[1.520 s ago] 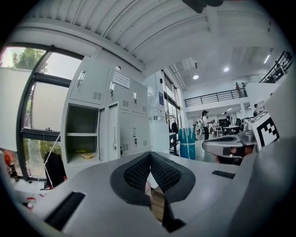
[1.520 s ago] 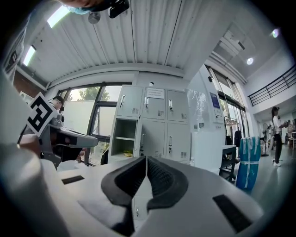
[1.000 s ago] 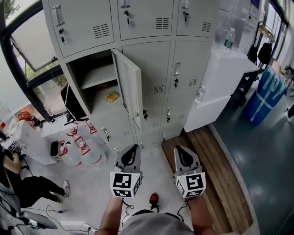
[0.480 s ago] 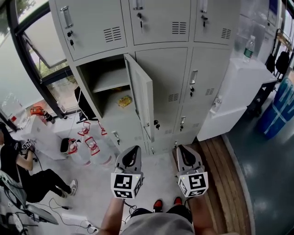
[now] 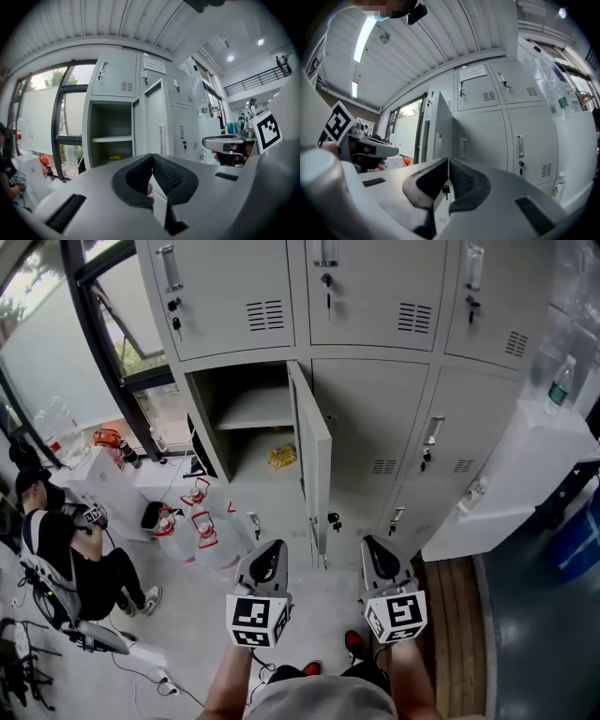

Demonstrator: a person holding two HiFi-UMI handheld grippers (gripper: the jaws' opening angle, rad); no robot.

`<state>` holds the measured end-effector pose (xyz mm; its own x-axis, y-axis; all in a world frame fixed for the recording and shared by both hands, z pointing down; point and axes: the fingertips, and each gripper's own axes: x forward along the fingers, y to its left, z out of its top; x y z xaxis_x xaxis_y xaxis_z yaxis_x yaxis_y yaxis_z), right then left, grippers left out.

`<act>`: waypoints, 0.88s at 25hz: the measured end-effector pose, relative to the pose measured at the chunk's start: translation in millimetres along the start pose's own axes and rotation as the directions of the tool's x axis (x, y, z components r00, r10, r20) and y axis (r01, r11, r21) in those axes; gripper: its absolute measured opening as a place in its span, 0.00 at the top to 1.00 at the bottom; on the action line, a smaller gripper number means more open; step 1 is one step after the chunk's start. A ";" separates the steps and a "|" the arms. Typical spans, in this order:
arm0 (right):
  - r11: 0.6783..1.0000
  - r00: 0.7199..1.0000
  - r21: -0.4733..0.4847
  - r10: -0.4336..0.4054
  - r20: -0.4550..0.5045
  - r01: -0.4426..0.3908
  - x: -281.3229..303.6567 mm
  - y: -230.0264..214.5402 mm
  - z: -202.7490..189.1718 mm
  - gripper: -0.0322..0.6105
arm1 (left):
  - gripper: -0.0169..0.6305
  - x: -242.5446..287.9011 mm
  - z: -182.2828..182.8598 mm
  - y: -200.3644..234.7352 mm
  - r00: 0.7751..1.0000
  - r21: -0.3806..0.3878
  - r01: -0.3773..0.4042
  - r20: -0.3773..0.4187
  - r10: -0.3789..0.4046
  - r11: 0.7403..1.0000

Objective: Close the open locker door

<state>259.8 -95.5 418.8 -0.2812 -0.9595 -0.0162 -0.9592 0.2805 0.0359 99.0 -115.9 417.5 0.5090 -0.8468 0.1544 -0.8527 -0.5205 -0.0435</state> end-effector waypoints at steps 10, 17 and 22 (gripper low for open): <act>0.928 0.928 0.020 0.372 0.027 -0.372 66.8 3.7 0.0 0.91 | 0.94 13.1 -6.0 15.9 0.958 -0.057 -0.286 -0.040 0.284 0.956; 0.822 0.823 0.036 0.565 0.066 -0.568 77.4 21.8 2.6 0.91 | 0.94 3.5 -14.6 19.9 0.907 -0.076 -0.421 -0.056 0.418 0.904; 0.730 0.730 0.026 0.679 0.081 -0.682 77.1 37.6 6.7 0.70 | 0.94 -2.6 -14.0 21.5 0.873 -0.084 -0.487 -0.054 0.484 0.869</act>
<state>201.9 -158.8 412.3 -0.8588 -0.5077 -0.0682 -0.5095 0.8604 0.0110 77.6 -123.3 430.0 0.0251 -0.9856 0.1671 -0.9991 -0.0305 -0.0297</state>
